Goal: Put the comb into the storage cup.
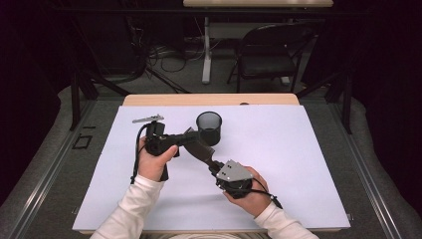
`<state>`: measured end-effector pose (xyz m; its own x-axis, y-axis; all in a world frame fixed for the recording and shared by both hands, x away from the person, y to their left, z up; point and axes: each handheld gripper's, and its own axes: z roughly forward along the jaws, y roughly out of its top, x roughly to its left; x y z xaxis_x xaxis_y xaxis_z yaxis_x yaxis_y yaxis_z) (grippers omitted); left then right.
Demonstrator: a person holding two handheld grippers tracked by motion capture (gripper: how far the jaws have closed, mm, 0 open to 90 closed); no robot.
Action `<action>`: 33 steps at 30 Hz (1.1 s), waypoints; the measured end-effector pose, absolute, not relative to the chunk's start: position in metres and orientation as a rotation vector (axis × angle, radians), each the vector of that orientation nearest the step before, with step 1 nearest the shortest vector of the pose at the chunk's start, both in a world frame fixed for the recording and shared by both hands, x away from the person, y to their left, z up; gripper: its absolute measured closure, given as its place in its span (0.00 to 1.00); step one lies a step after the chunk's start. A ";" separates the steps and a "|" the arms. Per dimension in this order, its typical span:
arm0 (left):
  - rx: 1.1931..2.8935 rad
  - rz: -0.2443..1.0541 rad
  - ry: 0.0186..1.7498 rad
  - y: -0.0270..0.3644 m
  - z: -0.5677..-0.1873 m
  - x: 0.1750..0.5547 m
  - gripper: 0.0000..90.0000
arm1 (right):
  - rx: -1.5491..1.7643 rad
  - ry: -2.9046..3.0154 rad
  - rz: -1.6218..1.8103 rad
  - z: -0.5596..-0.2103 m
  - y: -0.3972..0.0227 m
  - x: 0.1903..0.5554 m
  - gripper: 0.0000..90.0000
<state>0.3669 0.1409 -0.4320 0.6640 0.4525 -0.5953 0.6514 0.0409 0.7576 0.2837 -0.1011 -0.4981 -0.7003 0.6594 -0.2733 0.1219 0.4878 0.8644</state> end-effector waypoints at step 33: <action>1.552 -0.210 0.981 0.147 -0.439 0.374 0.97 | 0.680 2.166 1.204 -0.502 -0.100 0.289 0.75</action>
<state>0.3742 0.1474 -0.4393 0.6243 0.4585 -0.6325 0.6775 0.0852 0.7306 0.2890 -0.1003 -0.5021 -0.7120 0.6642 -0.2278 0.1568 0.4666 0.8704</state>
